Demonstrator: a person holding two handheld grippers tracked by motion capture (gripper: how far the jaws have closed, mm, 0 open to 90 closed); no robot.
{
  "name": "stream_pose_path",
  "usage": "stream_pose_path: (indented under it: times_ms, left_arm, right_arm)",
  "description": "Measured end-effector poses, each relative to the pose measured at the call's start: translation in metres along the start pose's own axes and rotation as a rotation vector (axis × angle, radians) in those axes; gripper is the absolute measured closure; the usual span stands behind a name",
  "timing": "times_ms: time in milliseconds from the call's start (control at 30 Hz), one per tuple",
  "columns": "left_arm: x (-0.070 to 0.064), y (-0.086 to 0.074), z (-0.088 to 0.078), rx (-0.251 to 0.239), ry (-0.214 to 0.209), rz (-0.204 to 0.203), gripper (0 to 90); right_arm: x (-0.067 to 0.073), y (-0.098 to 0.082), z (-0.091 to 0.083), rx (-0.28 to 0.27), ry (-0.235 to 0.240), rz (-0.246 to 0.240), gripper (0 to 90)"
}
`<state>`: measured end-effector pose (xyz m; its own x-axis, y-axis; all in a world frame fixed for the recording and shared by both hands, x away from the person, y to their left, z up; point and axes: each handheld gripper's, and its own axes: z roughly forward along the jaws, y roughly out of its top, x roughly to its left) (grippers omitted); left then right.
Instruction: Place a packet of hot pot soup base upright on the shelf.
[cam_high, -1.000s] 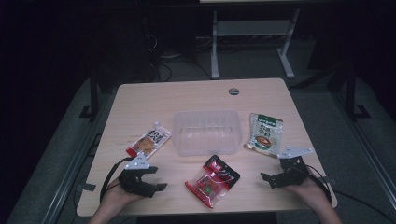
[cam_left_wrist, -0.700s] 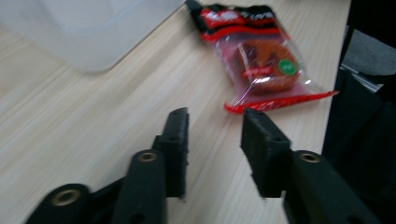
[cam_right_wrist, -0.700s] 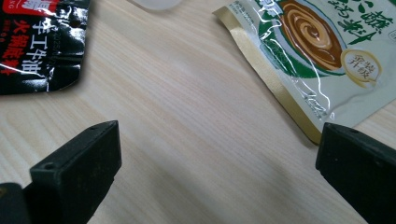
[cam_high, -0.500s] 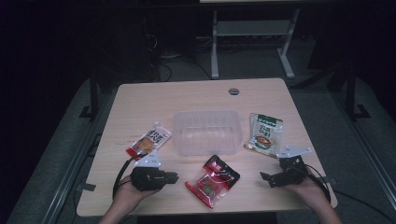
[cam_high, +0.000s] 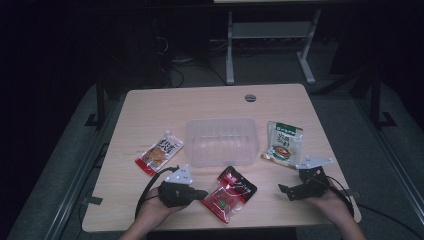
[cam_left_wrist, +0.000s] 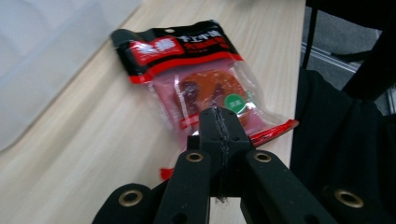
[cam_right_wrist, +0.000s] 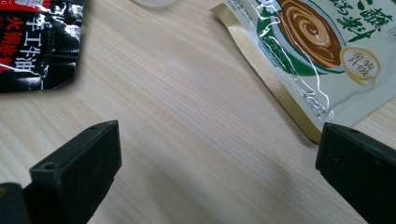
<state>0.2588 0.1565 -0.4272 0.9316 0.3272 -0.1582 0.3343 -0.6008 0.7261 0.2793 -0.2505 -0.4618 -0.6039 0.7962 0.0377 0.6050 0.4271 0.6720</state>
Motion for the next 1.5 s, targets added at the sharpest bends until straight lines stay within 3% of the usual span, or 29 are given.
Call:
stream_pose_path:
  times_ms: [400, 633, 867, 1500]
  left_arm:
    - [-0.012, 0.011, 0.028, 0.022, -0.052, -0.002, 89.9]
    - [-0.023, 0.017, 0.052, 0.051, -0.084, 0.025, 89.9]
    - [-0.032, 0.022, 0.069, 0.083, -0.087, 0.064, 89.9]
    - [-0.015, 0.017, 0.050, 0.095, -0.024, 0.034, 89.9]
  right_arm:
    - [0.000, 0.000, 0.000, 0.009, -0.001, -0.005, 0.0]
    - [-0.001, -0.001, 0.000, 0.009, -0.002, -0.003, 0.0]
    - [-0.001, -0.001, 0.000, 0.005, -0.004, -0.006, 0.0]
    - [-0.001, -0.001, 0.000, 0.005, 0.000, -0.012, 0.0]
